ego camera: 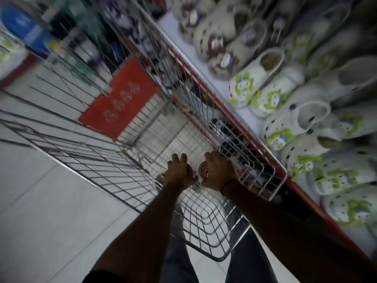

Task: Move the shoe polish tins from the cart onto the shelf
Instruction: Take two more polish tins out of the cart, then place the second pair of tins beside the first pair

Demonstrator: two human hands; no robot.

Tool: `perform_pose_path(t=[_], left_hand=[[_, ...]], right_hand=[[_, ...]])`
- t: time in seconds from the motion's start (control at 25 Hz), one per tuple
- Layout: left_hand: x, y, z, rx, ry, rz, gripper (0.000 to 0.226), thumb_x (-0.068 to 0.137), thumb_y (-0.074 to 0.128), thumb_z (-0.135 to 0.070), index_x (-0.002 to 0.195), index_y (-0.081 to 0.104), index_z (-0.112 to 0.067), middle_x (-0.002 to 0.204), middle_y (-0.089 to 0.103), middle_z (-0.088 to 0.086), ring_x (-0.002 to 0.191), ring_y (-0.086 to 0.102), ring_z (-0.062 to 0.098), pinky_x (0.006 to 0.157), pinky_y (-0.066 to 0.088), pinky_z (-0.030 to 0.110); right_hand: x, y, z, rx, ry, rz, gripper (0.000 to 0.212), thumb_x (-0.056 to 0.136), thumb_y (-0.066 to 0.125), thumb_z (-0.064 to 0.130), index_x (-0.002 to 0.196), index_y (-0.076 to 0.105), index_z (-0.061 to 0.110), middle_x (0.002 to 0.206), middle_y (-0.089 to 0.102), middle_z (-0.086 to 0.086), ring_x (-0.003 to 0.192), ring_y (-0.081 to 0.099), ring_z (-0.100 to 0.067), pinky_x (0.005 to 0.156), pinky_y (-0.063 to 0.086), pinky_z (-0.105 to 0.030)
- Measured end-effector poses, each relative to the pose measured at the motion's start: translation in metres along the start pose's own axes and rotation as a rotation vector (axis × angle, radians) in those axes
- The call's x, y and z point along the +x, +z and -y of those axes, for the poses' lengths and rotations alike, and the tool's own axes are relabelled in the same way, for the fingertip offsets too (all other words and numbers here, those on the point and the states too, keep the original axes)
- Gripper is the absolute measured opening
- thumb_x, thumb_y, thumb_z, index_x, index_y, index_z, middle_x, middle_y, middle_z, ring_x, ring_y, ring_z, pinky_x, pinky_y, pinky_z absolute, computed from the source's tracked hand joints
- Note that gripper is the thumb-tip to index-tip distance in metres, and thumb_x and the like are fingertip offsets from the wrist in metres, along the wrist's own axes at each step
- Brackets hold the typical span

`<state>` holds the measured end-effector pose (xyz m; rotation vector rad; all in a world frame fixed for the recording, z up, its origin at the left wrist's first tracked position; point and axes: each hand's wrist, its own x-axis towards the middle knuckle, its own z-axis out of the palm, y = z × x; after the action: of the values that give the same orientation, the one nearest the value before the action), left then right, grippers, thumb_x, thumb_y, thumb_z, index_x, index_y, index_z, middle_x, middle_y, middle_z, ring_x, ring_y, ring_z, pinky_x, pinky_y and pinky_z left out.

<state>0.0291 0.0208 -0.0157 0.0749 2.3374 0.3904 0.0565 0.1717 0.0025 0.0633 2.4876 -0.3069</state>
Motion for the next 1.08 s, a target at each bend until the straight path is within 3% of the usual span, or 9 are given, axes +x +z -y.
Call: perform_pose_path(t=[0.2,0.32,0.4,0.52,0.6,0.72,0.84,0.92,1.08], left_hand=[[-0.039,-0.155,-0.009,-0.251,0.233,-0.444,0.080,0.054,0.084,-0.030,0.129,0.061,-0.014,0.122,0.059,0.012,0.106,0.063,0.031,0.081,0.050,0.027],[-0.072,-0.244,-0.039,-0.384,0.438,-0.686,0.062,0.054,0.077,-0.038,0.110,0.058,-0.020,0.102,0.067,0.001,0.086,0.066,0.020,0.067,0.052,0.034],[-0.094,-0.293,-0.067,-0.479,0.560,-0.760,0.054,0.054,0.080,-0.030,0.104,0.059,-0.024,0.100,0.072,-0.002,0.087,0.071,0.018,0.073,0.058,0.042],[-0.126,-0.343,-0.121,-0.479,0.796,-0.844,0.052,0.057,0.079,-0.025,0.106,0.062,-0.030,0.107,0.071,-0.013,0.095,0.070,0.005,0.079,0.058,0.029],[-0.142,-0.361,-0.163,-0.464,0.936,-0.863,0.051,0.058,0.079,-0.025,0.106,0.063,-0.026,0.111,0.068,-0.009,0.101,0.067,0.005,0.085,0.056,0.023],[-0.160,-0.361,-0.239,-0.397,1.147,-0.877,0.053,0.057,0.081,-0.026,0.108,0.065,-0.027,0.110,0.061,-0.003,0.102,0.059,-0.003,0.092,0.046,0.011],[-0.171,-0.334,-0.309,-0.377,1.295,-0.781,0.054,0.052,0.081,-0.018,0.106,0.073,-0.020,0.106,0.064,-0.003,0.099,0.064,0.005,0.092,0.048,0.012],[-0.174,-0.315,-0.347,-0.312,1.314,-0.692,0.049,0.051,0.082,-0.014,0.099,0.079,-0.015,0.098,0.067,-0.006,0.094,0.065,0.009,0.089,0.047,0.009],[-0.167,-0.294,-0.394,-0.049,1.187,-0.486,0.027,0.059,0.082,-0.017,0.085,0.080,-0.009,0.089,0.078,0.009,0.086,0.071,0.026,0.076,0.056,0.034]], right_hand=[[-0.020,-0.163,0.033,0.259,-0.104,-0.417,0.079,0.058,0.082,0.046,0.124,0.054,0.013,0.118,0.058,-0.013,0.108,0.059,-0.038,0.086,0.054,-0.044],[-0.048,-0.254,0.044,0.309,-0.163,-0.714,0.069,0.059,0.077,0.049,0.117,0.057,0.019,0.114,0.059,-0.008,0.105,0.059,-0.034,0.083,0.055,-0.041],[-0.074,-0.306,0.043,0.319,-0.198,-0.861,0.066,0.058,0.075,0.050,0.116,0.059,0.022,0.109,0.060,-0.005,0.104,0.060,-0.030,0.084,0.053,-0.037],[-0.120,-0.364,0.028,0.315,-0.182,-1.064,0.072,0.055,0.074,0.053,0.120,0.060,0.026,0.108,0.060,-0.001,0.103,0.058,-0.025,0.087,0.052,-0.035],[-0.150,-0.388,0.009,0.303,-0.145,-1.173,0.077,0.054,0.074,0.054,0.124,0.057,0.027,0.111,0.062,0.000,0.105,0.058,-0.025,0.089,0.053,-0.036],[-0.197,-0.403,-0.040,0.299,0.024,-1.293,0.068,0.054,0.076,0.060,0.109,0.054,0.027,0.100,0.065,0.000,0.095,0.061,-0.026,0.078,0.053,-0.036],[-0.235,-0.396,-0.093,0.283,0.232,-1.360,0.064,0.054,0.073,0.072,0.092,0.054,0.025,0.086,0.067,0.001,0.084,0.065,-0.024,0.068,0.052,-0.037],[-0.254,-0.389,-0.122,0.195,0.374,-1.314,0.060,0.053,0.070,0.069,0.091,0.058,0.024,0.088,0.070,-0.001,0.089,0.067,-0.027,0.071,0.053,-0.038],[-0.261,-0.379,-0.162,0.042,0.559,-1.111,0.053,0.059,0.071,0.062,0.093,0.069,0.022,0.087,0.073,-0.007,0.096,0.066,-0.033,0.077,0.048,-0.038]])
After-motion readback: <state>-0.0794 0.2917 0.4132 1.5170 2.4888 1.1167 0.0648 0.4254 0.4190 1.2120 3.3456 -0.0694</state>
